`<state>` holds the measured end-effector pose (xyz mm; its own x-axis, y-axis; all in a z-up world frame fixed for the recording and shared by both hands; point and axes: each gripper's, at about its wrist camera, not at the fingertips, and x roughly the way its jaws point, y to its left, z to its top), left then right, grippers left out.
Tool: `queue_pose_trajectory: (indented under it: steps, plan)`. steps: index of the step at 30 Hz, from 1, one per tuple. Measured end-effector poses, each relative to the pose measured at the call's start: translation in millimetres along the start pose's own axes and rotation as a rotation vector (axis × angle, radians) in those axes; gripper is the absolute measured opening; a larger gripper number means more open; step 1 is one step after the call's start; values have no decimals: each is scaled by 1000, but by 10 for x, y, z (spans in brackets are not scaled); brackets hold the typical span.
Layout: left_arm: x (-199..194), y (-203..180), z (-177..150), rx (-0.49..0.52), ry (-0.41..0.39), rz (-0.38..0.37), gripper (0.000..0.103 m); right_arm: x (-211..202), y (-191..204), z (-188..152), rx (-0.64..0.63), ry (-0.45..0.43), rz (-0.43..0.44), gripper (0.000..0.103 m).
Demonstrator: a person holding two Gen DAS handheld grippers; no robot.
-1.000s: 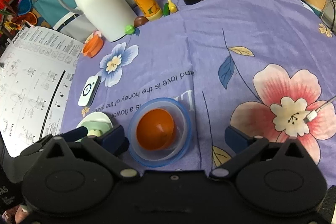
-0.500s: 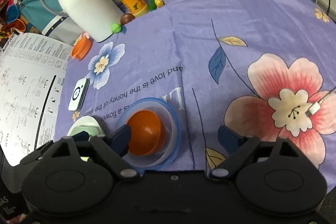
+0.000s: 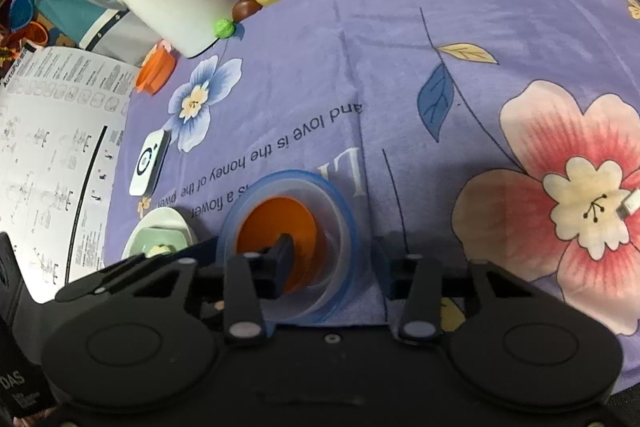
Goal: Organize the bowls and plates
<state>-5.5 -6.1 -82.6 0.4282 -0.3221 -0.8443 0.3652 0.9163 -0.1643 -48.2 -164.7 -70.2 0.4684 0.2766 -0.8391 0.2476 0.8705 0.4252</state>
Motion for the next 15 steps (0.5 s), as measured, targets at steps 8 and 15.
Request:
queue_pose_trajectory:
  steps: [8,15]
  plan:
    - [64,1,-8,-30,12,-4,30,39,80,-8,-51,-21,-41,24]
    - [19,10,27,-31,21,4,30,50,150,5,-80,-21,-72,24]
